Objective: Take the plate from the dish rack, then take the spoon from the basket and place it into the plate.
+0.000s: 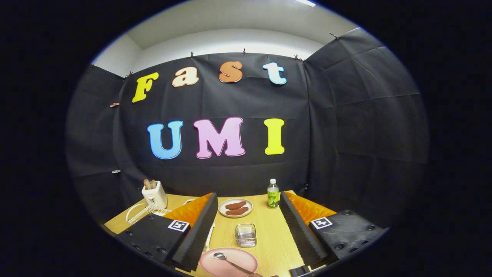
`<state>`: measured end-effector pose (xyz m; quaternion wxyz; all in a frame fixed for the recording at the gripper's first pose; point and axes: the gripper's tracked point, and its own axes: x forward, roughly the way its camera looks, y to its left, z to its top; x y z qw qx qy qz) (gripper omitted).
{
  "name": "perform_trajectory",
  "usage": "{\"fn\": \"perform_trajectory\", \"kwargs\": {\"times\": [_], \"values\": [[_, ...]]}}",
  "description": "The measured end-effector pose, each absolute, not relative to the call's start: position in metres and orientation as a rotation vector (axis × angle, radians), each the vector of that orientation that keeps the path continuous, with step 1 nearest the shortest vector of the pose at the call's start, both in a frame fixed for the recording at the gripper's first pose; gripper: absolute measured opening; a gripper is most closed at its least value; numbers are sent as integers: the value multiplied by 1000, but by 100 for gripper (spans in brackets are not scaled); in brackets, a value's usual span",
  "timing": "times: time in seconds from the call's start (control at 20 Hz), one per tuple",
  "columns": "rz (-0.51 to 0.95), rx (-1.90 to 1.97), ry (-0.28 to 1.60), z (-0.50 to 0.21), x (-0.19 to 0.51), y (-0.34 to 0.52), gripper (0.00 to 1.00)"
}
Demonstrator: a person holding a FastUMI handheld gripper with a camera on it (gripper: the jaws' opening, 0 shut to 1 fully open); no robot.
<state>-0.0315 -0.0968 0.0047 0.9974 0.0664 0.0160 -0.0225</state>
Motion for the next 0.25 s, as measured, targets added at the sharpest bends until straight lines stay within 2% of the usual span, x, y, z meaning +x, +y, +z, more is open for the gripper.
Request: {"fn": "perform_trajectory", "kwargs": {"times": [0.25], "values": [[-64, 119, 47, 6, -33, -82, 98]]}}
